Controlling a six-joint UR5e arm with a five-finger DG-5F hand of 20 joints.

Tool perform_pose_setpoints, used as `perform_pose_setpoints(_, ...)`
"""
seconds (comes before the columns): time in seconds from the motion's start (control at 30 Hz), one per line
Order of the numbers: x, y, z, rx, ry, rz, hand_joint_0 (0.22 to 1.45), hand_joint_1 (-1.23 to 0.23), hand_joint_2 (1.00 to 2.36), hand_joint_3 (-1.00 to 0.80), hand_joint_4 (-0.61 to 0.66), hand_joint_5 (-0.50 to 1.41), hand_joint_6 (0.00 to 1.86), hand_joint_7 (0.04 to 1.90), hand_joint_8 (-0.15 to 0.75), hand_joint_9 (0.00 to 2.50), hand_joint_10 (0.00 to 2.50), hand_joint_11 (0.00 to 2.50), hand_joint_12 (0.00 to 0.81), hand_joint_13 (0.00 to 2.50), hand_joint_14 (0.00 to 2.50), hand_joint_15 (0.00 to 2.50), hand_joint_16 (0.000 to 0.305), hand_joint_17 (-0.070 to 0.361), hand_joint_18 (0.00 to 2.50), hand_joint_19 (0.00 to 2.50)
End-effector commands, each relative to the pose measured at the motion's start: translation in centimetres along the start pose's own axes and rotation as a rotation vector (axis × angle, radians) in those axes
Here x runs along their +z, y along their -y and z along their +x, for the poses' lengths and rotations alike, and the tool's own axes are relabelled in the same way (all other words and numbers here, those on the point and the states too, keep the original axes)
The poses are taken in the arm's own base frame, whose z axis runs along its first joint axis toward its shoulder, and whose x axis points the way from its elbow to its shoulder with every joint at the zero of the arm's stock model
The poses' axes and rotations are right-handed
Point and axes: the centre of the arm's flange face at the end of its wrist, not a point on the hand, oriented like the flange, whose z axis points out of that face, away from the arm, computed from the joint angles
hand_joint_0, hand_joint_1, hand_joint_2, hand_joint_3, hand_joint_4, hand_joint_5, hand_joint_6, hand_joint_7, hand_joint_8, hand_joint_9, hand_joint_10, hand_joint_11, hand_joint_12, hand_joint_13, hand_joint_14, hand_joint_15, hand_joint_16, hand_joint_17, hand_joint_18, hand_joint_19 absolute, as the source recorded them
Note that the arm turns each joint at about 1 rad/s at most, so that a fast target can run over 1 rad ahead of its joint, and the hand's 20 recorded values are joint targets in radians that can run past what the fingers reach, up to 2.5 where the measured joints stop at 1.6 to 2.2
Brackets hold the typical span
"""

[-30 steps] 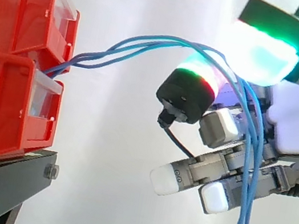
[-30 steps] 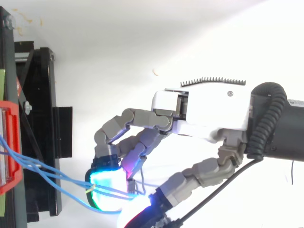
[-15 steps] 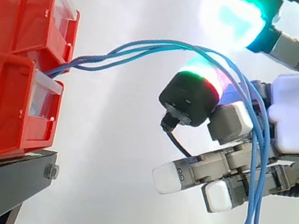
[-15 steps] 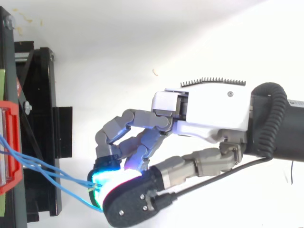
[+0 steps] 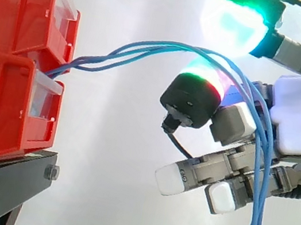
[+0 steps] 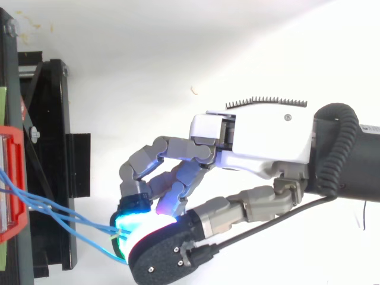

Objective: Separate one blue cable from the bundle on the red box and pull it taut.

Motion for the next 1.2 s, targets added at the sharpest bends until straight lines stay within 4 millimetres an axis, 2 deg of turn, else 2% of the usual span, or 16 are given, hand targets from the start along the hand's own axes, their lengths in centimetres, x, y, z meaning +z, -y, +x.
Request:
perform_pose_setpoints(0.0, -0.01, 0.12, 0.07, -0.001, -0.001, 0.003, 0.50, -0.54, 1.00, -0.50, 0.14, -0.14, 0.85, 1.13, 0.356, 1.09, 0.02, 0.75, 0.417, 0.64, 0.01, 0.28, 0.060, 0.136, 0.65, 0.56)
perform_pose_setpoints(0.27, 0.00, -0.08, -0.02, 0.001, 0.000, -0.002, 0.54, -0.57, 1.00, -0.46, 0.14, -0.14, 0.84, 1.15, 0.352, 1.09, 0.02, 0.75, 0.406, 0.64, 0.01, 0.29, 0.058, 0.130, 0.64, 0.58)
perform_pose_setpoints(0.47, 0.00, 0.11, -0.04, -0.001, 0.001, 0.003, 0.60, -0.65, 1.01, -0.34, 0.11, -0.15, 0.84, 1.16, 0.330, 1.04, 0.02, 0.76, 0.393, 0.64, 0.01, 0.29, 0.055, 0.124, 0.65, 0.56)
perform_pose_setpoints(0.63, 0.00, 0.11, -0.04, -0.001, 0.001, 0.003, 0.63, -0.80, 1.01, -0.28, 0.08, -0.17, 0.86, 1.09, 0.326, 0.97, 0.02, 0.76, 0.389, 0.63, 0.01, 0.28, 0.055, 0.124, 0.66, 0.53)
perform_pose_setpoints(0.93, -0.01, -0.07, 0.09, 0.000, -0.001, -0.002, 0.72, -0.91, 1.01, -0.40, -0.01, -0.18, 0.88, 1.04, 0.303, 0.86, 0.02, 0.74, 0.380, 0.59, 0.01, 0.26, 0.054, 0.122, 0.65, 0.47)
perform_pose_setpoints(1.17, 0.02, 0.04, -0.03, 0.000, 0.001, 0.001, 0.76, -0.95, 1.00, -0.50, -0.01, -0.19, 0.89, 1.05, 0.298, 0.84, 0.02, 0.74, 0.373, 0.58, 0.01, 0.25, 0.054, 0.121, 0.65, 0.44)
